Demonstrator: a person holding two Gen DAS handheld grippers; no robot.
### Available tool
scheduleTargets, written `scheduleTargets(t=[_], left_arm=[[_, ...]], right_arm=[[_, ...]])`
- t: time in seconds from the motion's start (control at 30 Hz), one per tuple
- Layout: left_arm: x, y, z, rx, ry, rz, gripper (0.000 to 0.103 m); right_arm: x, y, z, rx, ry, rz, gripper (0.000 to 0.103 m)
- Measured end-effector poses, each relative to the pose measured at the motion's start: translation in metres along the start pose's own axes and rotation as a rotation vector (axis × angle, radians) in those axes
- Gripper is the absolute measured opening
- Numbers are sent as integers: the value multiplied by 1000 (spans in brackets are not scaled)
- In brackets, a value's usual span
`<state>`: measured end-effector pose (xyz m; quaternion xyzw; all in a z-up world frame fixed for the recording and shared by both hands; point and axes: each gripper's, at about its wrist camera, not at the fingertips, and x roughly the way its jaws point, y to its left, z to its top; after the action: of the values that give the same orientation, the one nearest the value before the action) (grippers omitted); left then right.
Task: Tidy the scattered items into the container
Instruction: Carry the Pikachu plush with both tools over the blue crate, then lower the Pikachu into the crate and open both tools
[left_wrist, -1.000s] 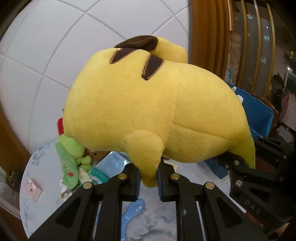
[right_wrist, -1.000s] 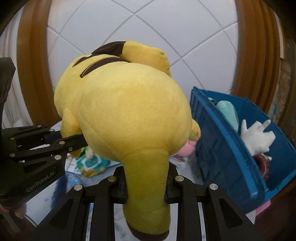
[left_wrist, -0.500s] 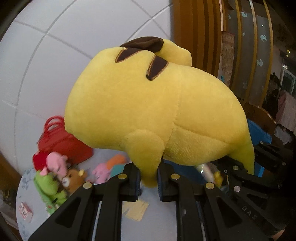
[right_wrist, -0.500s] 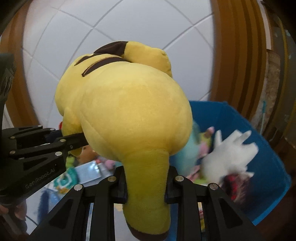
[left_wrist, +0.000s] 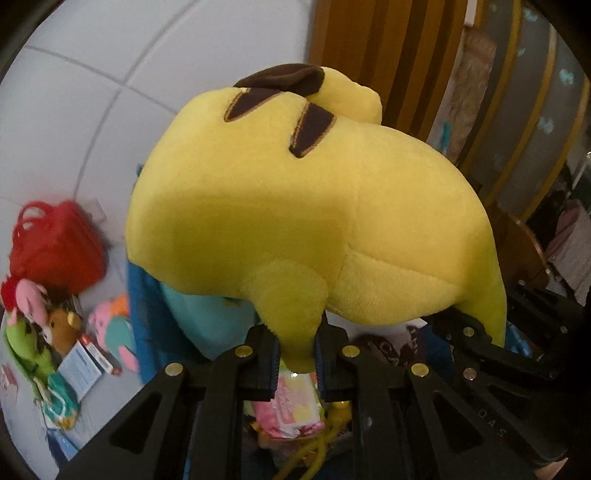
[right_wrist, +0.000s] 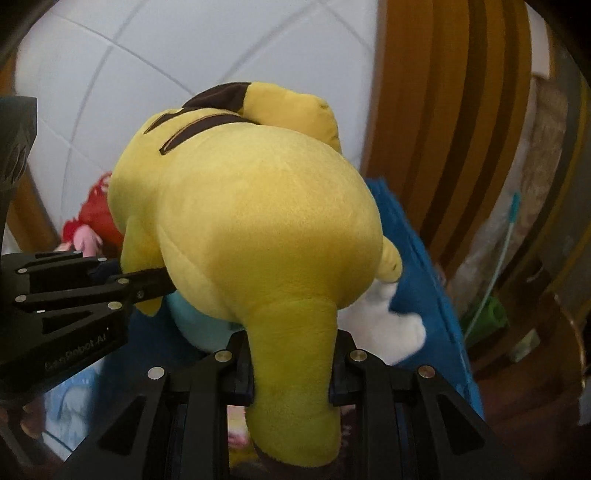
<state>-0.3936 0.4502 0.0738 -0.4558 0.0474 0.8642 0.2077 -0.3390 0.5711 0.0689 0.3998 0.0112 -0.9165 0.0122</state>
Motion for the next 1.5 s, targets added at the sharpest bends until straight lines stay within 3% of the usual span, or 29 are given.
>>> scheduleTargets(t=[0.13,0.23,0.37,0.43,0.47,0.53,0.63,0.8,0.9,1.17,1.5], left_arm=[[30,-17,-5,17,74,22,15],[37,-19,-8,12,78,15,16],[40,-21,-12,25,89,54,28],[39,-22,-17,40,79,80,54],[36,-22,-18,45,66,107,58],[32,-21,-21,56,44,149,64],[28,-14,-28,40,46,140,65],[22,-8,-33,30,42,146,65],[16,-10,-42,37,18,162,65],[-18,1,-81,13,-63,156,65],[-57,29,-135,-16,-156,233,65]], right_arm=[[22,-19,-17,-5,64,14,26],[33,-35,-24,5,82,32,26],[31,-34,-28,2,78,57,30],[30,-33,-31,-10,77,42,39],[31,-33,-32,-14,76,36,43],[30,-33,-34,-12,68,3,67],[27,-35,-38,-3,56,-39,88],[18,-27,-44,-7,35,-56,93],[10,-24,-46,7,15,-63,103],[-16,-11,-64,41,-31,-105,103],[-39,30,-102,79,-102,-77,103]])
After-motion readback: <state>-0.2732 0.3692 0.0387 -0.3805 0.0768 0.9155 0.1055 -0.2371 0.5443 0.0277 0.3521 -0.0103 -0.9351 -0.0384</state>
